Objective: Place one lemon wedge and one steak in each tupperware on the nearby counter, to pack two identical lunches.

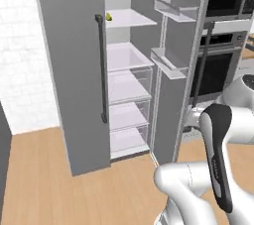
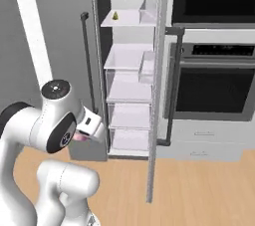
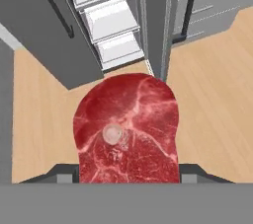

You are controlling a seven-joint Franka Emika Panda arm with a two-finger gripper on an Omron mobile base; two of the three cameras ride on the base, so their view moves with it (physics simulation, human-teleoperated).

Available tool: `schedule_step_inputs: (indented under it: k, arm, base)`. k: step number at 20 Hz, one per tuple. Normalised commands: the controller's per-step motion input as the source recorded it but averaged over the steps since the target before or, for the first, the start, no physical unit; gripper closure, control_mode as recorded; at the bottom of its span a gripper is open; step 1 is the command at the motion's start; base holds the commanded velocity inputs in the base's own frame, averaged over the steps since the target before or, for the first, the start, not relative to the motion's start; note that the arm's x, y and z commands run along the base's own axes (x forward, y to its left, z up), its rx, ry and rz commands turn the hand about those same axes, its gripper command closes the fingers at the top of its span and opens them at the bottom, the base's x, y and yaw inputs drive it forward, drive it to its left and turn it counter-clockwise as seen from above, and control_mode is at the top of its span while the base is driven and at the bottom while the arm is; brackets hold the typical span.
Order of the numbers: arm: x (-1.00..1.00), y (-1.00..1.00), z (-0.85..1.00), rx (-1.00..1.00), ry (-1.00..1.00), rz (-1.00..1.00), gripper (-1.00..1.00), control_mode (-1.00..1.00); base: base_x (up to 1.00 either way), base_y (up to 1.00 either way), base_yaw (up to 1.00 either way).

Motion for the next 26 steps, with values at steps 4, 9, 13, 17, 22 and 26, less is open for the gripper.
schedule_step_inputs:
  k: [4, 9, 13, 17, 22, 26]
  arm:
    - [0.0, 0.0, 0.0, 0.0, 0.0, 0.0, 1.0, 1.0]
    - [0.0, 0.0, 0.0, 0.0, 0.0, 0.0, 1.0, 1.0]
    - [0.0, 0.0, 0.0, 0.0, 0.0, 0.0, 1.0, 1.0]
    - [0.0, 0.0, 0.0, 0.0, 0.0, 0.0, 1.0, 1.0]
    - [0.0, 0.0, 0.0, 0.0, 0.0, 0.0, 1.0, 1.0]
    - [0.0, 0.0, 0.0, 0.0, 0.0, 0.0, 1.0, 1.0]
  base:
    - [-0.04, 0.05, -0.95]
    - [0.0, 0.03, -0.98]
    - [0.14, 0.01, -0.9]
    - [1.0, 0.0, -0.32]
    - [1.0, -0.13, 0.07]
    - [1.0, -0.61, 0.24]
